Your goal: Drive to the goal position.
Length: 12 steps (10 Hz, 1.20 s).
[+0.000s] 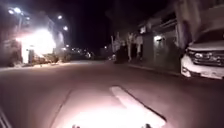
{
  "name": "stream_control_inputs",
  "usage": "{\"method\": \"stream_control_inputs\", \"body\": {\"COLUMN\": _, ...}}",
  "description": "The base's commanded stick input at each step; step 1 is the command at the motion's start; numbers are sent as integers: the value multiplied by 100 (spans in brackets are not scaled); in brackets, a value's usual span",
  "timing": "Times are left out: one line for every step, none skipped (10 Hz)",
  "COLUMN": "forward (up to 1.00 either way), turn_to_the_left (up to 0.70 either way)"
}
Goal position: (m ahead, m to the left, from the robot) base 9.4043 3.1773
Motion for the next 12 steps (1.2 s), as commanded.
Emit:
{"method": "stream_control_inputs", "body": {"forward": 70, "turn_to_the_left": 0}}
{"method": "stream_control_inputs", "body": {"forward": 70, "turn_to_the_left": 0}}
{"method": "stream_control_inputs", "body": {"forward": 70, "turn_to_the_left": 0}}
{"method": "stream_control_inputs", "body": {"forward": 70, "turn_to_the_left": 0}}
{"method": "stream_control_inputs", "body": {"forward": 70, "turn_to_the_left": 0}}
{"method": "stream_control_inputs", "body": {"forward": 70, "turn_to_the_left": 0}}
{"method": "stream_control_inputs", "body": {"forward": 70, "turn_to_the_left": 0}}
{"method": "stream_control_inputs", "body": {"forward": 70, "turn_to_the_left": 0}}
{"method": "stream_control_inputs", "body": {"forward": 70, "turn_to_the_left": 0}}
{"method": "stream_control_inputs", "body": {"forward": 70, "turn_to_the_left": 0}}
{"method": "stream_control_inputs", "body": {"forward": 70, "turn_to_the_left": 0}}
{"method": "stream_control_inputs", "body": {"forward": 70, "turn_to_the_left": 0}}
